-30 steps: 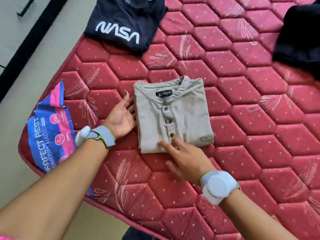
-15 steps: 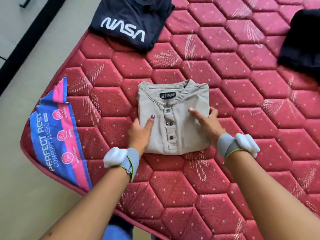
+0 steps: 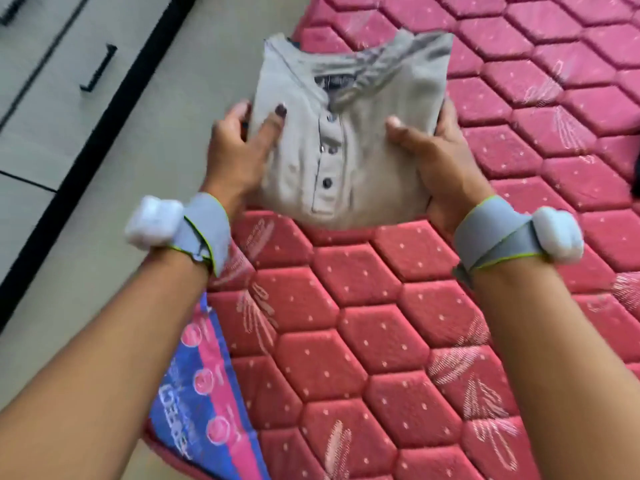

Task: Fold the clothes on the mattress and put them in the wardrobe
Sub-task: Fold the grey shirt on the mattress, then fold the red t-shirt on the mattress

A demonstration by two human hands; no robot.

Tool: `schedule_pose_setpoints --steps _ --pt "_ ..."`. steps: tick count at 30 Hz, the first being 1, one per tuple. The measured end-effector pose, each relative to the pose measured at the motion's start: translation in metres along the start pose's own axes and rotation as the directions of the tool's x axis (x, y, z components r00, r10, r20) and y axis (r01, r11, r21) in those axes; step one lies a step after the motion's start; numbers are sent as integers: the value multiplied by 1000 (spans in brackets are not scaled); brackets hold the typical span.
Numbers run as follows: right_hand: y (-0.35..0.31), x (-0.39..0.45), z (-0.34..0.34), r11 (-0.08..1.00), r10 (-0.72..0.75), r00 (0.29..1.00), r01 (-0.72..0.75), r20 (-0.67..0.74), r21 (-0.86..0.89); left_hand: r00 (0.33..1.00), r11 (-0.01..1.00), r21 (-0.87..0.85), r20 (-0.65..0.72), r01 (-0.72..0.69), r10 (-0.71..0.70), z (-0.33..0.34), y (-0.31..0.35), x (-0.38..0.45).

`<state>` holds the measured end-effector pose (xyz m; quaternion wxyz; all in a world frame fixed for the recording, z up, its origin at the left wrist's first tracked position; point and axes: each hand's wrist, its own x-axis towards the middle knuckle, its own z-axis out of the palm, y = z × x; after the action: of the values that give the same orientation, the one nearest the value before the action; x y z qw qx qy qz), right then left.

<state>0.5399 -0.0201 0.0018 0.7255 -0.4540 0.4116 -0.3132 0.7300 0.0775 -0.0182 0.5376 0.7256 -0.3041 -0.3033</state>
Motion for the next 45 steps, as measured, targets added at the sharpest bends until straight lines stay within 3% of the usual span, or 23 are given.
schedule_pose_setpoints --steps 4,7,9,11,15,17,18,20,22,24,26,32,37,45 --pt "8 74 30 1000 20 995 -19 -100 13 988 995 -32 131 89 -85 -30 -2 90" --pt "61 101 29 967 167 963 -202 -213 -157 924 927 165 133 336 -358 -34 -50 114" --pt "104 118 10 928 148 948 -232 -283 -291 894 877 270 98 398 -436 -35 -90 115" --pt "130 136 -8 904 105 940 -227 -325 -363 938 909 253 14 332 -346 -36 -113 112" --pt "95 115 20 815 -64 927 -165 -369 -555 985 936 336 -165 105 -51 -31 -111 103" --pt "97 103 18 700 -211 905 -124 -369 -703 987 881 469 -162 63 16 -24 -108 91" --pt "101 97 16 654 -225 898 -150 -379 -742 990 843 531 -140 89 -16 -20 -110 85" --pt "109 91 12 597 -185 896 -223 -403 -771 986 788 593 -119 165 -117 -17 -113 80" --pt "109 89 7 542 -156 919 -228 -363 -809 981 775 604 -164 185 -107 -14 -106 81" --pt "103 82 -1 506 -176 929 -197 -324 -840 975 718 683 -220 131 32 -7 -93 74" --pt "97 66 -22 502 -217 920 -183 -328 -845 962 626 780 -189 26 196 11 -76 55" --pt "85 11 -115 505 -304 884 -166 -355 -847 908 502 777 212 -381 361 123 -49 -13" --pt "60 -44 -233 529 -328 835 -227 -443 -818 875 544 686 359 -483 324 251 -30 -87" --pt "-17 -151 -489 454 -381 722 -398 -577 -797 768 655 475 583 -588 266 505 25 -194"
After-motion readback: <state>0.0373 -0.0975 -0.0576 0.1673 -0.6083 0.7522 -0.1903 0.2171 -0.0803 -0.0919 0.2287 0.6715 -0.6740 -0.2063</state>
